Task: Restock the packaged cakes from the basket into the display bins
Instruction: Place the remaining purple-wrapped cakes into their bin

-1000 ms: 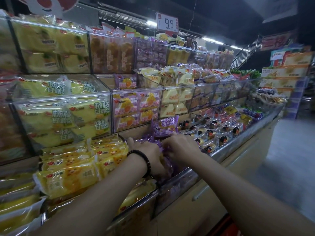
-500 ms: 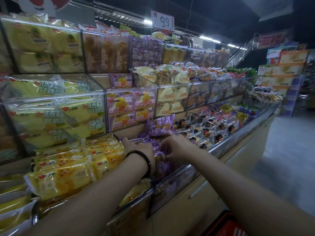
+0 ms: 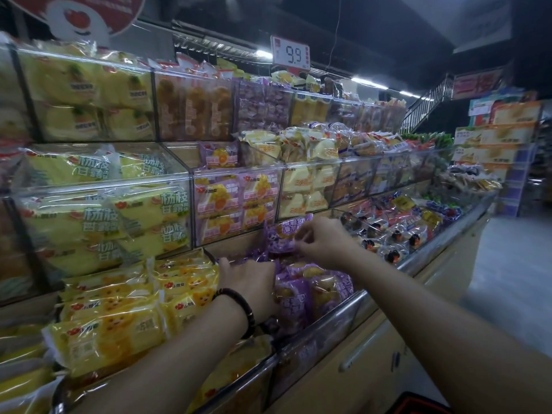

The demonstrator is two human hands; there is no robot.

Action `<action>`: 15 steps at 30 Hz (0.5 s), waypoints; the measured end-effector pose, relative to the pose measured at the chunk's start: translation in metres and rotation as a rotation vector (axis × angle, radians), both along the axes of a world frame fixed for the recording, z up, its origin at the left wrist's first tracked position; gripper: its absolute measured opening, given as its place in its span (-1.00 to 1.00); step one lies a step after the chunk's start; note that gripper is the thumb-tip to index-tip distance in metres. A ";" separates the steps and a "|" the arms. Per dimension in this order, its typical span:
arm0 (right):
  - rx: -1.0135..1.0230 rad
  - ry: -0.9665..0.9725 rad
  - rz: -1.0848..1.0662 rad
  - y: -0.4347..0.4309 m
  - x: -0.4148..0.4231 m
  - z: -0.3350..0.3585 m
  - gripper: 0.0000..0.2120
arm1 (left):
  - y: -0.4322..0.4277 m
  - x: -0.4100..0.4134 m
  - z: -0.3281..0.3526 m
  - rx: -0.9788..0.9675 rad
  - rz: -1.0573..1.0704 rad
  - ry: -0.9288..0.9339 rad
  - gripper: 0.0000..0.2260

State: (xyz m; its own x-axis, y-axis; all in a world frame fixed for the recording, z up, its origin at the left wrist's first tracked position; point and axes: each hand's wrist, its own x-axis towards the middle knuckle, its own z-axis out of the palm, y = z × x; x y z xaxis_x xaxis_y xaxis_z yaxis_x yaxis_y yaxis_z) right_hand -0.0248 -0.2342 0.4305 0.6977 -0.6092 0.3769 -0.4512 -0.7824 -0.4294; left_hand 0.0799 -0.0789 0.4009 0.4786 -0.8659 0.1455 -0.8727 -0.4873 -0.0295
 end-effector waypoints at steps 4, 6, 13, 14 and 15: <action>-0.035 -0.017 -0.093 -0.023 0.020 0.013 -0.63 | 0.001 0.004 -0.004 -0.017 -0.028 0.007 -0.67; -0.072 0.016 -0.106 -0.034 0.033 0.019 -0.58 | 0.000 0.008 -0.002 0.001 -0.053 0.021 -0.62; -0.032 0.164 -0.130 -0.062 0.070 0.014 -0.43 | -0.005 0.025 0.001 -0.081 -0.150 0.004 -0.56; -0.036 0.198 -0.138 -0.065 0.073 0.012 -0.41 | -0.005 0.026 0.001 -0.106 -0.171 0.032 -0.57; -0.041 0.233 -0.144 -0.067 0.075 0.011 -0.38 | -0.006 0.028 0.001 -0.137 -0.186 0.064 -0.58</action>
State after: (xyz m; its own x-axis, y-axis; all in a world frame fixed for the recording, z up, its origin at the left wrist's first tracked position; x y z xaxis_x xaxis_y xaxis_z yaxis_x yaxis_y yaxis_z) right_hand 0.0498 -0.3010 0.4412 0.6759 -0.6958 0.2429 -0.6418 -0.7177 -0.2701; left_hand 0.1076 -0.0848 0.4023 0.3248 -0.9142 0.2425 -0.9458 -0.3137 0.0839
